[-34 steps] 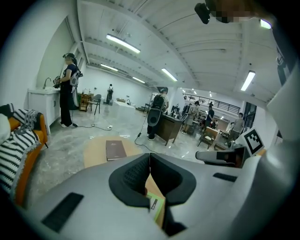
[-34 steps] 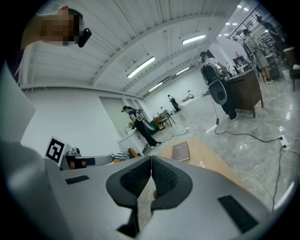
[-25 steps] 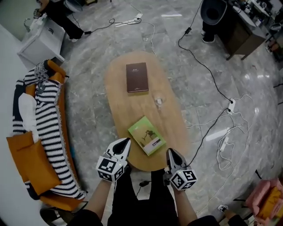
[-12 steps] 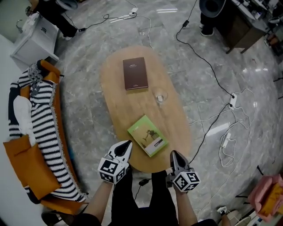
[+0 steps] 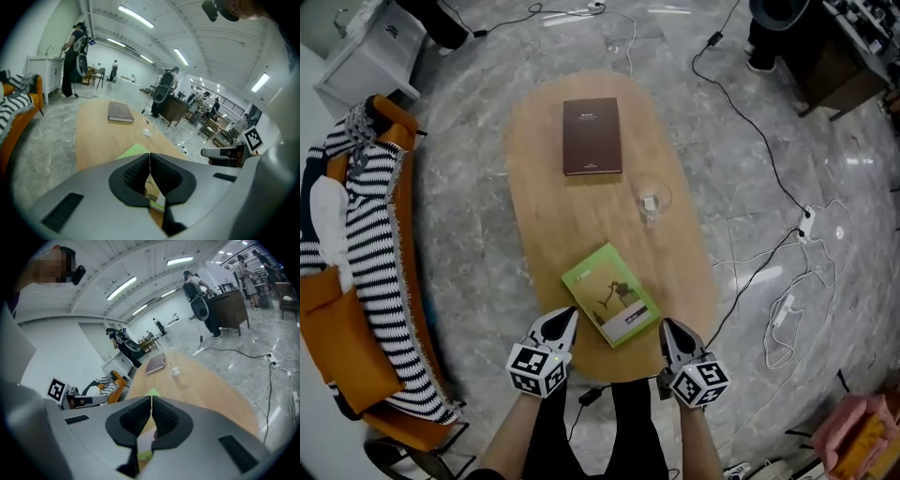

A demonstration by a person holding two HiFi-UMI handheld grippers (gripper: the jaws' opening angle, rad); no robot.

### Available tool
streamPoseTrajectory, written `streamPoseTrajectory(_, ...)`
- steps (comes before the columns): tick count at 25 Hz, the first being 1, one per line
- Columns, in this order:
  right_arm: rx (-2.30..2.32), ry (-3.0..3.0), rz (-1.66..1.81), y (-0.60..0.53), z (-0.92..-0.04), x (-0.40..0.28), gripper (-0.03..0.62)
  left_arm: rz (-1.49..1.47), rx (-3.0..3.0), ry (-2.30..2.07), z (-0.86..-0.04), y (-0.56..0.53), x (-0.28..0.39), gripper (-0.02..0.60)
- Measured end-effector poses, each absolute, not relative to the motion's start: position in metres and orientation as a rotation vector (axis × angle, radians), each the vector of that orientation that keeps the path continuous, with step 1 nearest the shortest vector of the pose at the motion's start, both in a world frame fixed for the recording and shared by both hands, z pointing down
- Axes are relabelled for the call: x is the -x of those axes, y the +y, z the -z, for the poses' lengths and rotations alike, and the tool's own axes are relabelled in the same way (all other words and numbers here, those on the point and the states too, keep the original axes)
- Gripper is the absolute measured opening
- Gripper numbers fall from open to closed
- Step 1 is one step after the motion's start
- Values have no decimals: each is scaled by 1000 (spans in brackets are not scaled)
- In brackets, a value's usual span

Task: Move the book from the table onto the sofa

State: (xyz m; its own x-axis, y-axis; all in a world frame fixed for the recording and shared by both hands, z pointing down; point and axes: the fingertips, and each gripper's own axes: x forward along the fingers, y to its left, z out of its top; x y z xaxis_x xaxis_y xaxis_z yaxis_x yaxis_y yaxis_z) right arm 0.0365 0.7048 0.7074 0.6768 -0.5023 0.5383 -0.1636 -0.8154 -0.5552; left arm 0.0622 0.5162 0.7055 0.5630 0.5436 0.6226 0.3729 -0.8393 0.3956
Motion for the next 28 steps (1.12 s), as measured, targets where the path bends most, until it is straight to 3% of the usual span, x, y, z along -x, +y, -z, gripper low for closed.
streamPoseTrajectory(13, 2404, 801, 1138, 690, -782, -67, 29, -1217, -2427, 619, -786, 507, -49, 20)
streamPoseTrajectory(21, 2340, 967, 1261, 682, -817, -74, 133, -1232, -2214, 472, -820, 516, -40, 146)
streamPoseTrajectory(28, 2245, 1050, 1296, 673, -849, -84, 155, -1204, -2056, 377, -855, 520, -38, 149)
